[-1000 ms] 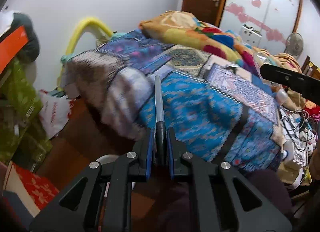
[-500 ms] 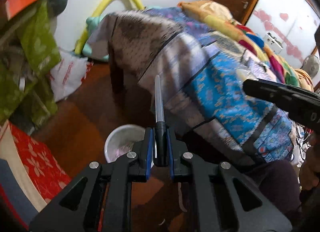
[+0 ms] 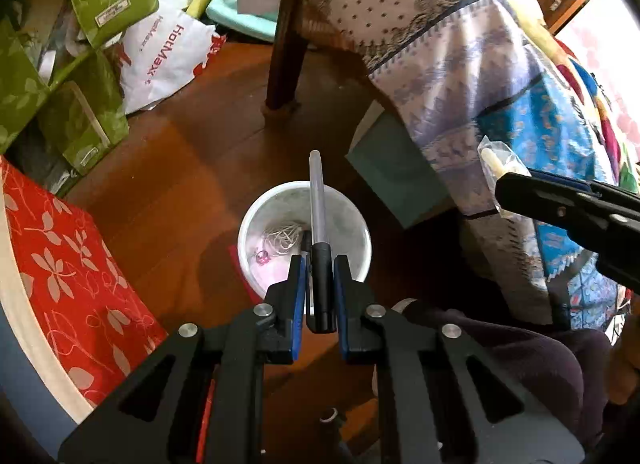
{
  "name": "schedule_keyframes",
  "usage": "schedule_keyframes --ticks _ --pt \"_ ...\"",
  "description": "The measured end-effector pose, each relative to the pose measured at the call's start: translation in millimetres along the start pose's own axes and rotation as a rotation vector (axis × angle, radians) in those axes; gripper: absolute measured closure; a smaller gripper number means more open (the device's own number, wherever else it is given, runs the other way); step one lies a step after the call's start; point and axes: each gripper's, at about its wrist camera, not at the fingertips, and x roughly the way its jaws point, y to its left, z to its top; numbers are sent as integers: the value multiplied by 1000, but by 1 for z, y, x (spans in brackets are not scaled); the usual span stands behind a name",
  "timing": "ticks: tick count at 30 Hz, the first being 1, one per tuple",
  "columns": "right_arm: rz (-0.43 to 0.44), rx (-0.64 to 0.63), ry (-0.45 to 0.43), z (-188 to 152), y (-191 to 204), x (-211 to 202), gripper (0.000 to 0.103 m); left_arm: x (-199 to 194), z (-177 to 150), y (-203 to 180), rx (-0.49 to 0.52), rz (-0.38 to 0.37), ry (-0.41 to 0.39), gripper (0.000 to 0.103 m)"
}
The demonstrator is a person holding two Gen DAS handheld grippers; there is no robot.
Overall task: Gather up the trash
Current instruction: 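Open both tools to drop the bag and pen into the bucket, then move both open tools back up to the bed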
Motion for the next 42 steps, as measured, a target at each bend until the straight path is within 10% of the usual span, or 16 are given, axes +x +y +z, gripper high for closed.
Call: schedule_keyframes --ticks 5,8,26,42 --pt "62 2 5 10 1 4 73 5 7 0 -20 3 -4 86" --pt "90 9 45 13 1 11 60 10 10 4 -61 -36 12 52" --pt "40 47 -45 3 -24 -26 60 -50 15 -14 5 61 -127 52" --pt "-45 110 -314 -31 -90 -146 60 -116 32 -147 202 35 -270 52"
